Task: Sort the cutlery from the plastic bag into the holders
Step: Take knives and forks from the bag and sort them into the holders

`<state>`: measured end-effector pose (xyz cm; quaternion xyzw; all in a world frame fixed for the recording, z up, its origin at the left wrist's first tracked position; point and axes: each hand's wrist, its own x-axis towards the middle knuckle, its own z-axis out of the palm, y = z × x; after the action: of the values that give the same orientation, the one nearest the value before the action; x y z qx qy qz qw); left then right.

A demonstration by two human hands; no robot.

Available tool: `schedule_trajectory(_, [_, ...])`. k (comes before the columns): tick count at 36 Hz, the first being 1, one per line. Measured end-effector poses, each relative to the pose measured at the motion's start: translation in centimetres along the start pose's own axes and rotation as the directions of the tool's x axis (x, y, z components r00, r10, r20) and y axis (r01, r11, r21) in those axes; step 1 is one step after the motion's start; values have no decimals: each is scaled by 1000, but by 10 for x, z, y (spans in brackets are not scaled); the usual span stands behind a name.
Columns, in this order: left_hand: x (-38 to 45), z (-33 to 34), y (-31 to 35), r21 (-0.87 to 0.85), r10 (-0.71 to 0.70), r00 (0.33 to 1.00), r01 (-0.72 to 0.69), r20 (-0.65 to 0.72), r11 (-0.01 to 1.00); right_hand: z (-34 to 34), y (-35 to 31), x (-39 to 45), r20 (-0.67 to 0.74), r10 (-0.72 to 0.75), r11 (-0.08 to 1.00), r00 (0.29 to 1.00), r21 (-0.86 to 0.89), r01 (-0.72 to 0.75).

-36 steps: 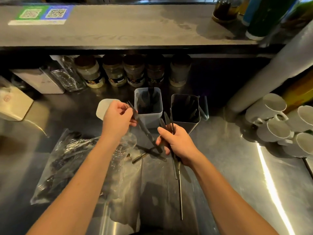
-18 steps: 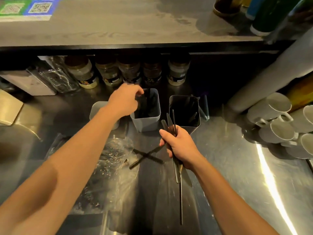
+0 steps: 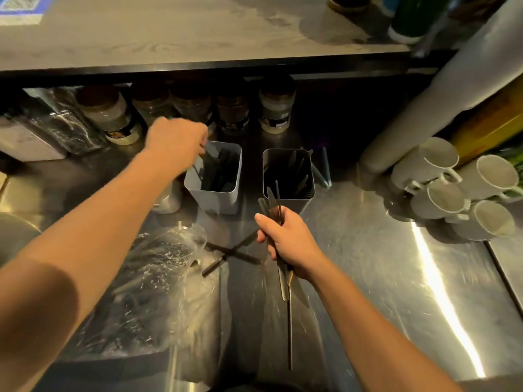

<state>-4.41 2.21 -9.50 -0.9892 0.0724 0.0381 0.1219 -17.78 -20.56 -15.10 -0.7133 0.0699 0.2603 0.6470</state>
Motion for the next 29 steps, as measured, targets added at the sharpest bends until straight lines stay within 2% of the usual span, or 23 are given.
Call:
schedule_trajectory(4, [-37, -57, -16, -378, -162, 957, 62, -241, 924, -3, 1, -5, -8, -4, 999, 1000, 34, 5])
schedule_trajectory(6, [-54, -77, -16, -514, -218, 914, 12, -343, 857, -4, 1, -9, -17, -5, 998, 1000, 63, 6])
schedule_trajectory(8, [-63, -88, -7, -596, -233, 897, -42, -376, 802, -5, 3, -12, -30, 2, 996, 1000, 91, 1])
schedule_trajectory(10, [-64, -89, 12, -594, -190, 898, -93, -396, 799, -8, 4, -15, -55, 6, 996, 998, 84, -2])
schedule_trajectory(14, [-44, -70, 61, -478, -46, 926, -151, -375, 866, -15, 9, -22, -102, 5, 997, 995, 80, 3])
schedule_trajectory(18, [-26, -41, 114, -285, 88, 937, -191, -338, 939, -30, 15, -30, -146, 34, 980, 989, 197, -4])
schedule_trajectory(20, [-24, -27, 134, -381, 156, 962, -233, -223, 895, -39, 18, -33, -187, 34, 976, 982, 216, 8])
schedule_trajectory(21, [-25, -19, 142, -445, 200, 972, -234, -123, 864, -45, 19, -34, -206, 24, 976, 978, 216, 22])
schedule_trajectory(23, [-30, -4, 158, -480, 266, 964, -222, 25, 849, -55, 22, -35, -240, 15, 972, 971, 230, 42])
schedule_trajectory(26, [-35, 16, 175, -418, 244, 970, -229, -16, 879, -68, 25, -36, -281, 36, 969, 959, 243, 34])
schedule_trajectory(29, [-38, 24, 180, -451, 165, 981, -192, -99, 872, -75, 25, -35, -286, 51, 967, 957, 253, 24])
